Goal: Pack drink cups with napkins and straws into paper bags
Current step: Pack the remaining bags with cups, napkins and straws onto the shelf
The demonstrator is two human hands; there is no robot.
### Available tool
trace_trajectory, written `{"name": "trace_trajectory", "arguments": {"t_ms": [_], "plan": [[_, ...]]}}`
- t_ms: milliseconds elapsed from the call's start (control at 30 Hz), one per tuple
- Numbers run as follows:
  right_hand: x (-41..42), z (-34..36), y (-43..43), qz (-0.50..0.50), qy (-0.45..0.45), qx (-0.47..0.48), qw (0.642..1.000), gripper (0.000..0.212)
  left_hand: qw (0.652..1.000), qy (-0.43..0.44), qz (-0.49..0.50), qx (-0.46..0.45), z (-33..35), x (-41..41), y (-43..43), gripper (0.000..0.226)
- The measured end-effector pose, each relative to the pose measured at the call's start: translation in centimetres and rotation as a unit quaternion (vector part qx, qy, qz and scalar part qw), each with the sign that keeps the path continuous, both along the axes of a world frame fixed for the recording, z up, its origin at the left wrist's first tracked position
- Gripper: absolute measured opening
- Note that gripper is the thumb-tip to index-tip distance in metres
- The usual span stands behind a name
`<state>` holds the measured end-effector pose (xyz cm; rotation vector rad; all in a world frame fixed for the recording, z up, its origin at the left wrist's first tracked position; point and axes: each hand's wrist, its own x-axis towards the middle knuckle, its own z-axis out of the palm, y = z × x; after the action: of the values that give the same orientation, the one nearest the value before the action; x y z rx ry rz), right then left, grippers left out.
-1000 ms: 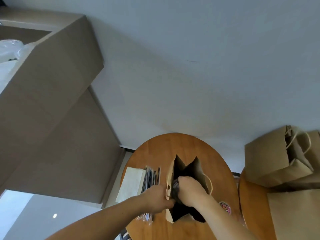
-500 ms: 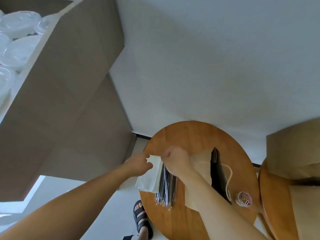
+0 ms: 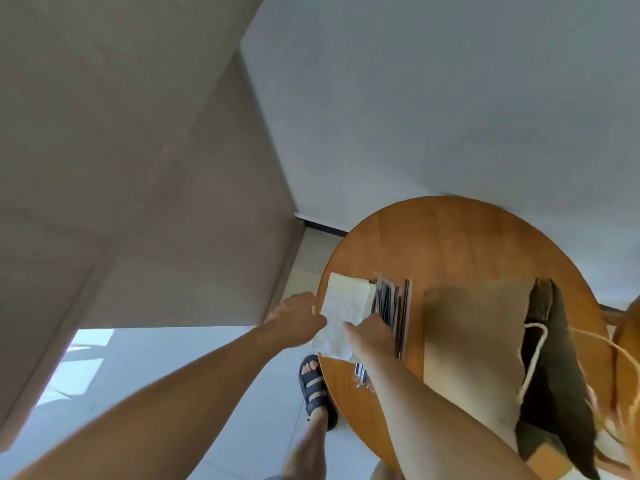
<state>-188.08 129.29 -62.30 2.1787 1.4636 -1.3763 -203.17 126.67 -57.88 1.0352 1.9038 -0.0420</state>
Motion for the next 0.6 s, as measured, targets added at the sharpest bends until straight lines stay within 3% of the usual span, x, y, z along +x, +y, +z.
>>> {"name": "trace_trajectory", "arguments": {"t_ms": [200, 433, 600], "plan": [[-0.6, -2.4, -0.8, -0.035, -0.005, 0.022, 0.999, 0.048, 1.000, 0.007, -0.002, -0.015, -1.3, -0.5, -0.3, 0.047], [0.1, -2.6, -1.1, 0.045, -0.030, 0.086, 0.995, 0.022, 1.000, 0.008, -0.012, -0.019, -1.0, -0.1, -0.2, 0.042], [0.8, -2.0, -1.3, -0.021, 0.054, 0.110, 0.992, 0.009, 1.000, -0.004, 0.019, 0.001, -0.5, 0.4, 0.3, 0.039]]}}
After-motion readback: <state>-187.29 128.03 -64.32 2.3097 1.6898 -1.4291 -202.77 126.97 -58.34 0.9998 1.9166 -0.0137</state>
